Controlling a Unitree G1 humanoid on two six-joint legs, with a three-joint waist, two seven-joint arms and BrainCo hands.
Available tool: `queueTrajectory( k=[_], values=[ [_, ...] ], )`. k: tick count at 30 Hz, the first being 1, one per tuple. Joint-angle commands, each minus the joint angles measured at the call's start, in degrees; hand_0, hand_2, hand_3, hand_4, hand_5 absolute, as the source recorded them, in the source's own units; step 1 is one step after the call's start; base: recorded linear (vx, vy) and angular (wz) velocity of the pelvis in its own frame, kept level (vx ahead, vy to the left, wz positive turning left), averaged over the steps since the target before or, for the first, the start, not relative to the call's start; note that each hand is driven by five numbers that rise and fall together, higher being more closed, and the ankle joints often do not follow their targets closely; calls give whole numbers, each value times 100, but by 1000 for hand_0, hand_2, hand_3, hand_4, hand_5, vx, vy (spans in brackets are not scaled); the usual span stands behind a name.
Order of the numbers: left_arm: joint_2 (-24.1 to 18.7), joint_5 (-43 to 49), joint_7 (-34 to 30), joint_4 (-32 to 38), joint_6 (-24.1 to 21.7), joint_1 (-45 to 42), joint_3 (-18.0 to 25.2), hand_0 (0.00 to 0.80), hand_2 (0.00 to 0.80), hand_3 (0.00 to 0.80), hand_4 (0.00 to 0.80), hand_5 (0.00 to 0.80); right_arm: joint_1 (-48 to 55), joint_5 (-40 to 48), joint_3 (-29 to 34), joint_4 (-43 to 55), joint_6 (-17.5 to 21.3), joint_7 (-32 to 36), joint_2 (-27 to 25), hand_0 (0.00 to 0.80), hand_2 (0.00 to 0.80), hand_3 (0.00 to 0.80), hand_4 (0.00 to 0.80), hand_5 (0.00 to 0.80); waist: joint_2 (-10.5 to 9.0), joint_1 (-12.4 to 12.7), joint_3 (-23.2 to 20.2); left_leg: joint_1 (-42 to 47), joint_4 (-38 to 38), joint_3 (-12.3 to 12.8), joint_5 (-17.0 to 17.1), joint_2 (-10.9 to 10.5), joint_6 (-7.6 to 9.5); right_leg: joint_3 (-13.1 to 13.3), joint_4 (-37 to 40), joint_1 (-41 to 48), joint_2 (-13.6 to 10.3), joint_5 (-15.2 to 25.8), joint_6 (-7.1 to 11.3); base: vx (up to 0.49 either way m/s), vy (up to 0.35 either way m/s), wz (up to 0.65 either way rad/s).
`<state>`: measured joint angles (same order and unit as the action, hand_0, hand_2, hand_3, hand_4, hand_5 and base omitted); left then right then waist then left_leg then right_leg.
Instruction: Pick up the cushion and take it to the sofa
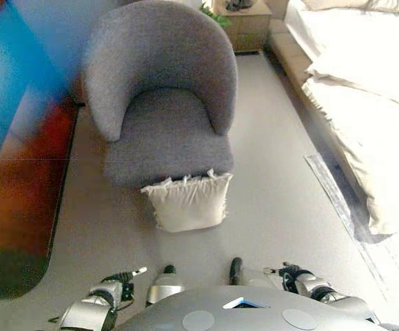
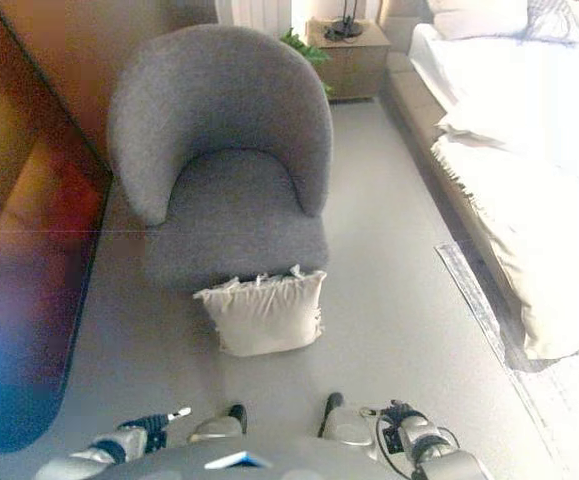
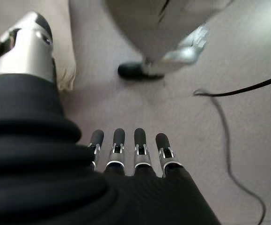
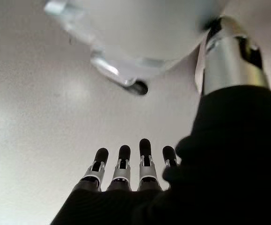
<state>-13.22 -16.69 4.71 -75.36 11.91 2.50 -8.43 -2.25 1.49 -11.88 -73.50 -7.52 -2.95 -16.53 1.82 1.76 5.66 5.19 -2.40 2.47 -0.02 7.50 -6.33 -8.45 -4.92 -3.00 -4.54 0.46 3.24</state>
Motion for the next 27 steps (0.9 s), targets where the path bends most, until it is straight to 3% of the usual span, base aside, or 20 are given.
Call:
queueTrajectory(
  k=[1,7,10,12,15,17,22,24,27],
  values=[
    [-218,37,205,-152,-89,173,121,0,0,0,0,0,-182,-139,-91,-39,30,156,59,0,0,0,0,0,-383,-4,141,-73,491,-276,-544,-725,611,341,304,83,-387,200,328,297,-234,28],
    [-79,163,195,-207,-264,182,41,0,0,0,0,0,-317,102,-170,-13,-36,63,49,0,0,0,0,0,-480,140,181,-423,1322,-223,-629,-525,399,47,286,329,-390,49,111,111,-183,28],
    [-45,158,150,-152,-421,153,33,0,0,0,0,0,-348,133,-160,13,-102,39,-2,0,0,0,0,0,-534,167,246,-688,2209,-270,-446,-614,337,-109,278,371,-444,27,11,37,-143,24],
    [-11,150,132,-99,-460,149,28,0,0,0,0,0,-345,232,-130,-11,-145,-21,-41,0,0,0,0,0,-547,194,299,-896,2636,-111,-420,-648,335,-241,283,467,-468,-23,-42,92,-121,38],
    [-2,329,22,-16,-540,134,-26,0,0,0,0,0,-360,380,-14,-80,-159,-60,-101,0,0,0,0,0,-433,267,372,-914,2138,233,-261,-523,246,-474,291,711,-414,-195,-35,157,10,35],
    [12,286,1,10,-555,99,-56,0,0,0,0,0,-402,380,13,-132,-188,-43,-128,0,0,0,0,0,-280,344,408,-1048,1508,407,78,-389,141,-495,312,889,-296,-339,-18,223,98,12],
    [16,180,-53,-43,-605,-40,85,0,0,0,0,0,-361,349,-9,-253,-221,-11,-120,0,0,0,0,0,-22,565,435,-1283,313,316,1061,25,-130,-231,406,1478,-44,-747,-61,346,148,19],
    [50,118,-26,-74,-619,-84,167,0,0,0,0,0,-320,281,-23,-290,-202,1,-104,0,0,0,0,0,-21,624,411,-1333,227,293,1100,94,-140,-127,384,1684,-95,-901,-51,388,158,14],
    [46,125,-11,-113,-586,-96,251,0,0,0,0,0,-307,308,12,-338,-198,-103,-50,0,0,0,0,0,-100,678,319,-1315,320,314,764,47,-35,-114,339,1824,-298,-987,45,311,157,1]
  ],
)
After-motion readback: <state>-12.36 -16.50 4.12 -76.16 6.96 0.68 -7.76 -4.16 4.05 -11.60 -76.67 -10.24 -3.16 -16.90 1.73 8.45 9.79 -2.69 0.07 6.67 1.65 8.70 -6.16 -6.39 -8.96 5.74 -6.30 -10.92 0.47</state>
